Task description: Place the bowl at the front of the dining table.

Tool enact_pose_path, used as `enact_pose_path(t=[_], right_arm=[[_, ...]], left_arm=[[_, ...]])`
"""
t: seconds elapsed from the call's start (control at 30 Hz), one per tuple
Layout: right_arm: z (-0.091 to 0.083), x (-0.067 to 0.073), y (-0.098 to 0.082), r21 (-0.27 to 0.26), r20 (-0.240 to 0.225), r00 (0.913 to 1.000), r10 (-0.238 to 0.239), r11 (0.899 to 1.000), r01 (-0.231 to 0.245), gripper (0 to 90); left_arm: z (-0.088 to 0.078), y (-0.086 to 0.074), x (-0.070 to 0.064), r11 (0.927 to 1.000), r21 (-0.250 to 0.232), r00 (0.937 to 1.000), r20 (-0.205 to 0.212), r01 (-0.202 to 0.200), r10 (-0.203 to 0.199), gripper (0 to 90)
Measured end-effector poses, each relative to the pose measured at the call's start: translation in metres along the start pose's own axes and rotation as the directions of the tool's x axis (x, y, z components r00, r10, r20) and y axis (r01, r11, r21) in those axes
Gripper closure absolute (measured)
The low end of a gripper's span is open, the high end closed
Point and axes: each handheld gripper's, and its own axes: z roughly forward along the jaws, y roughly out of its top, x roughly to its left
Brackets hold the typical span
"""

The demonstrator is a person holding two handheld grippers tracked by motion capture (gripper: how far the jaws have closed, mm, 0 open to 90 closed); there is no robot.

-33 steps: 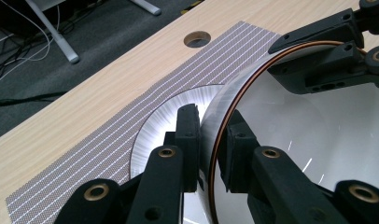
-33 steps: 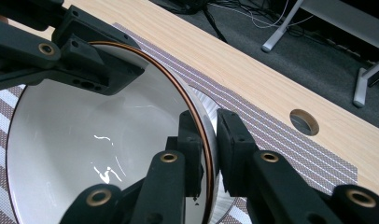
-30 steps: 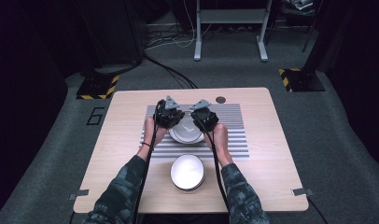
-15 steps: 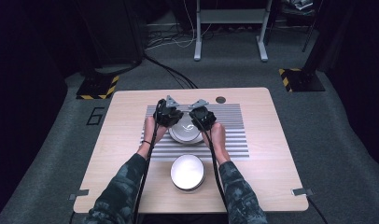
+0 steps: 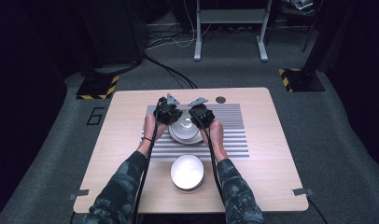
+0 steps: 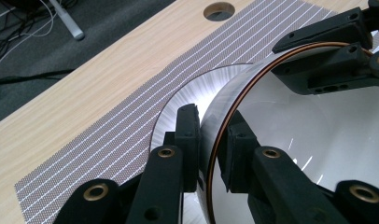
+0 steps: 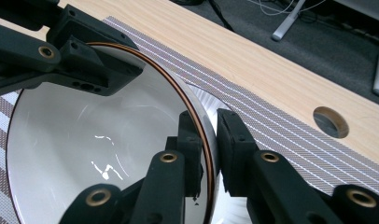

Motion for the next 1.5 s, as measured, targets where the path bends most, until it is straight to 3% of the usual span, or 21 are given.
enact_pose_path(t=[0.23, 0.37, 0.4, 0.77, 0.9, 1.03, 1.5], right_arm=[[0.009, -0.003, -0.002, 0.012, -0.016, 0.9998, 0.007, 1.0, -0.007, 80.0], [0.012, -0.003, -0.002, 0.021, -0.019, 0.9992, 0.036, 0.999, -0.036, 80.0], [0.013, -0.004, -0.003, 0.018, -0.019, 0.9996, 0.022, 1.0, -0.021, 80.0], [0.02, -0.005, -0.007, 0.034, -0.025, 0.9988, 0.042, 0.999, -0.042, 79.8], [0.023, -0.006, -0.01, 0.032, -0.037, 0.9963, 0.078, 0.997, -0.077, 79.5], [0.025, -0.008, -0.012, 0.032, -0.043, 0.9956, 0.084, 0.996, -0.082, 79.6], [0.029, -0.011, -0.017, 0.039, -0.043, 0.9954, 0.086, 0.996, -0.085, 82.3]], left_arm=[[0.006, -0.001, 0.002, 0.9998, 0.018, 1.0, -0.007, -0.005, 0.005, 79.2], [0.009, -0.001, 0.002, 0.9997, 0.024, 1.0, -0.005, -0.002, 0.003, 79.1], [0.01, -0.001, 0.002, 0.9996, 0.028, 1.0, -0.003, -0.003, 0.003, 79.1], [0.017, -0.004, 0.002, 0.9992, 0.04, 1.0, -0.004, 0.005, -0.005, 78.9], [0.02, -0.005, 0.001, 0.9988, 0.049, 1.0, -0.008, 0.003, -0.002, 78.8], [0.021, -0.005, 0.002, 0.9989, 0.046, 1.0, -0.007, 0.002, -0.002, 78.6], [0.026, -0.009, 0.005, 0.9976, 0.031, 0.9981, -0.009, 0.062, -0.062, 76.2]])
